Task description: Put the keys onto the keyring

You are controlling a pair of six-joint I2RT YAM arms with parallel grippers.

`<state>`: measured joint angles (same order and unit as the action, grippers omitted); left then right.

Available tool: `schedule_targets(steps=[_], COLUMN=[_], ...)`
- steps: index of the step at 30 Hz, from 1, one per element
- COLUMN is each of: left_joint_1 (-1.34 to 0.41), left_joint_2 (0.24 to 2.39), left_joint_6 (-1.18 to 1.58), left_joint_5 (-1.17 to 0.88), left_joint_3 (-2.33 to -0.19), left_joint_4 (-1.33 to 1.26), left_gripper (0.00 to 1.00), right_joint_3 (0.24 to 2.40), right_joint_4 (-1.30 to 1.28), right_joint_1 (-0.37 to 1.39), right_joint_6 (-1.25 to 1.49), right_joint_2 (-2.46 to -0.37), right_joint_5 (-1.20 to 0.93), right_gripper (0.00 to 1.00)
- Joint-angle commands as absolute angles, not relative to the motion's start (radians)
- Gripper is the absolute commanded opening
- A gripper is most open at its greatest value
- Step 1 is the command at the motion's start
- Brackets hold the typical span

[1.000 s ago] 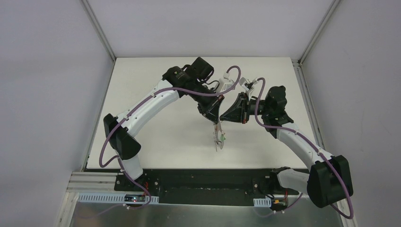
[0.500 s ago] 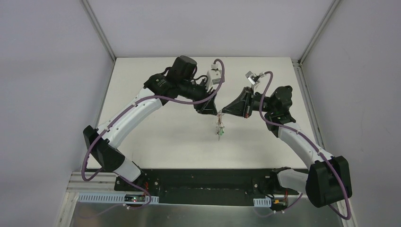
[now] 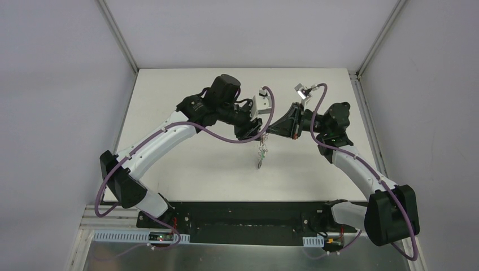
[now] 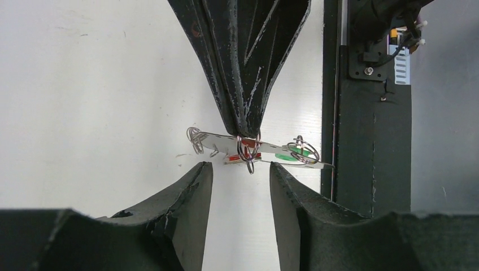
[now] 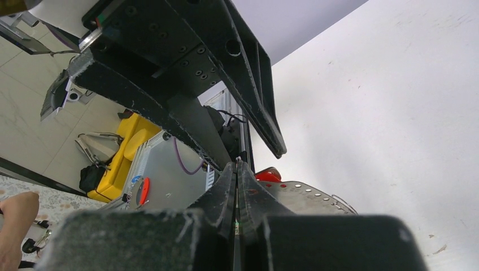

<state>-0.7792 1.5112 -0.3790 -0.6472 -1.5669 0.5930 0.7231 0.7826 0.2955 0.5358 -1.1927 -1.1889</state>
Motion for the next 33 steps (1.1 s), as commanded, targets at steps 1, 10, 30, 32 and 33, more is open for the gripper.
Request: schedule_targets(steps=[1, 10, 30, 32, 33], left_joint_1=[-0.789, -0.807, -0.88, -0.879, -0.88], left_joint_2=[1.501, 1.512, 1.543, 1.546, 1.546], left_joint_6=[-0.429, -0.439, -0.326, -0.317, -0.314], left_joint_5=[-0.637, -0.656, -0.394, -0.402, -0.406], left_joint_3=[-1.562, -1.56, -1.599, -1.602, -1.602], left_joint_4=[0.56, 0.575, 0.579, 0.582, 0.585], left_gripper=[0.41, 0.02, 0.11, 0.16, 0.18], right_joint_3=[0.739, 0.736, 0.704, 0.703, 0.702], right_joint_4=[0.865, 0.865, 0.876, 0.876, 0.875], right_joint_1=[0.286, 0.284, 0.278, 0.277, 0.276], right_joint_6=[0.55, 0.549, 0.561, 0.558, 0.556], right_joint_2=[-1.193, -1.19, -1.201, -1.2, -1.2], right_joint_5=[-1.18, -1.172, -1.097, -1.097, -1.097], right_gripper=[0.0, 0.0, 0.0, 0.0, 0.0])
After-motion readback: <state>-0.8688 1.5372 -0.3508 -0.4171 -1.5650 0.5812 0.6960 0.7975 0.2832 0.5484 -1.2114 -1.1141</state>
